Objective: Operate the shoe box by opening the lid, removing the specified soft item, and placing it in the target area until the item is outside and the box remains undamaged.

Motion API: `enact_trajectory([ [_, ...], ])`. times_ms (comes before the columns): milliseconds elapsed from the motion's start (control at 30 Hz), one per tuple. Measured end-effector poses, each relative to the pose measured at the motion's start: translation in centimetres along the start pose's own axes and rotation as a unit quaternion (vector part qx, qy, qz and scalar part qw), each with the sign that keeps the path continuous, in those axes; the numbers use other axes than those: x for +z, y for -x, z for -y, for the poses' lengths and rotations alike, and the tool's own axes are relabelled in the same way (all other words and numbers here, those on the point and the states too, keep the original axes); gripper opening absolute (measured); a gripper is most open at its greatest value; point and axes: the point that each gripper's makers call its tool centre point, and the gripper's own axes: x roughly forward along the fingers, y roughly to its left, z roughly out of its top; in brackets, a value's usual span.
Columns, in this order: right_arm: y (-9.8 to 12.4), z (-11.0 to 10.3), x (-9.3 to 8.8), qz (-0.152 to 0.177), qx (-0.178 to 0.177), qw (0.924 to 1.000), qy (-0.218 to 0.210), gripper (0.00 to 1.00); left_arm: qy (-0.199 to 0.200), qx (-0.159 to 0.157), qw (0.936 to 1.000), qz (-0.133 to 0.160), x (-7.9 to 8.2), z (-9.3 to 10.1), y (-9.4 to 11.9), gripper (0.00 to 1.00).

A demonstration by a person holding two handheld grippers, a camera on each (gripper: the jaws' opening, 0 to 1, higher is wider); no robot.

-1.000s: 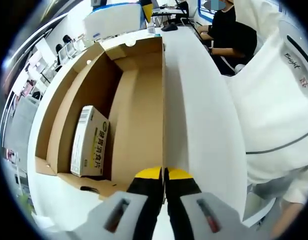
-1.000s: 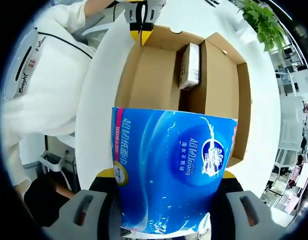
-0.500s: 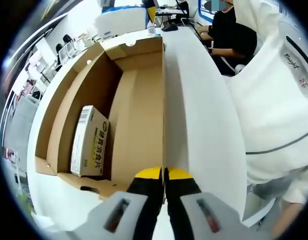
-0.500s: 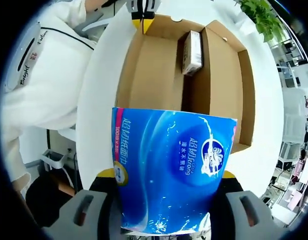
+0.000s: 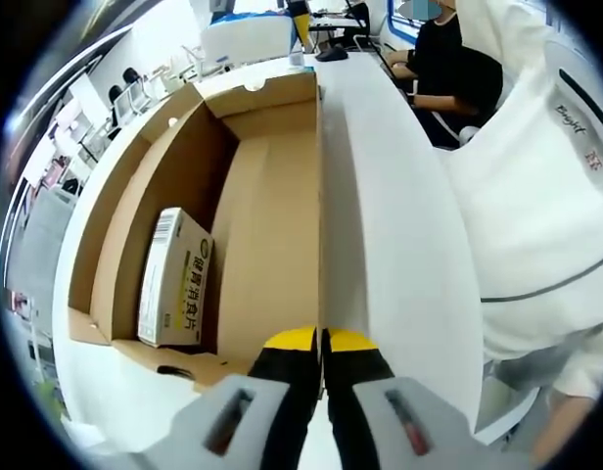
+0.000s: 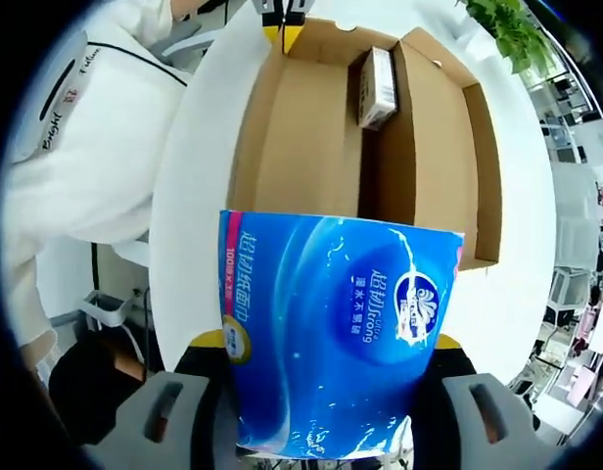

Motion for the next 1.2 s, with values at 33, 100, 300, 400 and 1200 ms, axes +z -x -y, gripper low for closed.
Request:
enact_trajectory([
  [33, 0.0, -0.1, -0.1, -0.001, 0.001, 1.0, -0.001, 0.69, 0.0, 0.0, 1.0, 0.0, 0.0, 0.0, 0.0, 0.01],
  [100, -0.1, -0.2, -0.4, -0.002, 0.002, 1.0, -0.001, 0.69, -0.001, -0.001, 1.0, 0.001, 0.0, 0.0, 0.0, 0.01],
  [300, -0.3, -0.5, -1.1, -0.003, 0.005, 0.9999, -0.008, 0.69, 0.0, -0.001, 1.0, 0.001, 0.0, 0.0, 0.0, 0.01],
  [400, -0.3, -0.6, -1.4, -0.005, 0.006, 0.9999, -0.011, 0.69, 0.0, -0.001, 1.0, 0.0, 0.0, 0.0, 0.0, 0.01],
  [1200, -3.9, -1.9, -3.3, -0.011, 0.032, 0.9991, -0.024, 0.7, 0.0, -0.001, 1.0, 0.002, 0.0, 0.0, 0.1, 0.01],
])
